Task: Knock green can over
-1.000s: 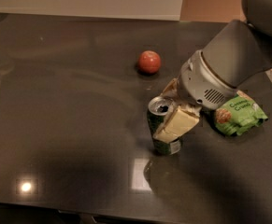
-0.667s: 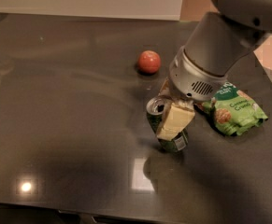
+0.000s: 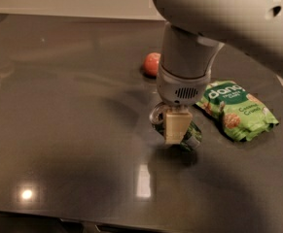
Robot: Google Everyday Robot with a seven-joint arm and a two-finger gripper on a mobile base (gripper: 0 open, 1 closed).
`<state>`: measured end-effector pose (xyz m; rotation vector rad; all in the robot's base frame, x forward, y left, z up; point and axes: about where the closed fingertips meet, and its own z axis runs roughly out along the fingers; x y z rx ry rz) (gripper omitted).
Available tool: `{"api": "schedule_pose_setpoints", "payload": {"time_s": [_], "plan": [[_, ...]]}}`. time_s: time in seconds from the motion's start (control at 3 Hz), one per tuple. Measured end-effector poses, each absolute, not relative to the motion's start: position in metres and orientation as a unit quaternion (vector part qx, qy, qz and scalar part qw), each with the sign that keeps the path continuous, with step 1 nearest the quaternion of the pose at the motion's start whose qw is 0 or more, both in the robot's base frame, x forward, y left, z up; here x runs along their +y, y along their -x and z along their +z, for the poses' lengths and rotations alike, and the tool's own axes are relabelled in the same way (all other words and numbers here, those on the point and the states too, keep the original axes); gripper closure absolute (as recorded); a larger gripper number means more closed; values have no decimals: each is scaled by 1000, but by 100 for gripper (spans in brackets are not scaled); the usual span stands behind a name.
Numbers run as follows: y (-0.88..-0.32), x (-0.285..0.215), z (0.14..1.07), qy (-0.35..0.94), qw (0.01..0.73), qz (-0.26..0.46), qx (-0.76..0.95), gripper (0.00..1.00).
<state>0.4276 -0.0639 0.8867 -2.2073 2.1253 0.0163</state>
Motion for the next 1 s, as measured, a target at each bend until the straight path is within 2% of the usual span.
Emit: {"api": "schedule_pose_setpoints", "payload": {"time_s": [0.33, 1.0], "plan": [[-433, -56, 879, 737, 5, -33, 675, 81], [-440, -39, 864, 764, -37, -68, 640, 35]]}}
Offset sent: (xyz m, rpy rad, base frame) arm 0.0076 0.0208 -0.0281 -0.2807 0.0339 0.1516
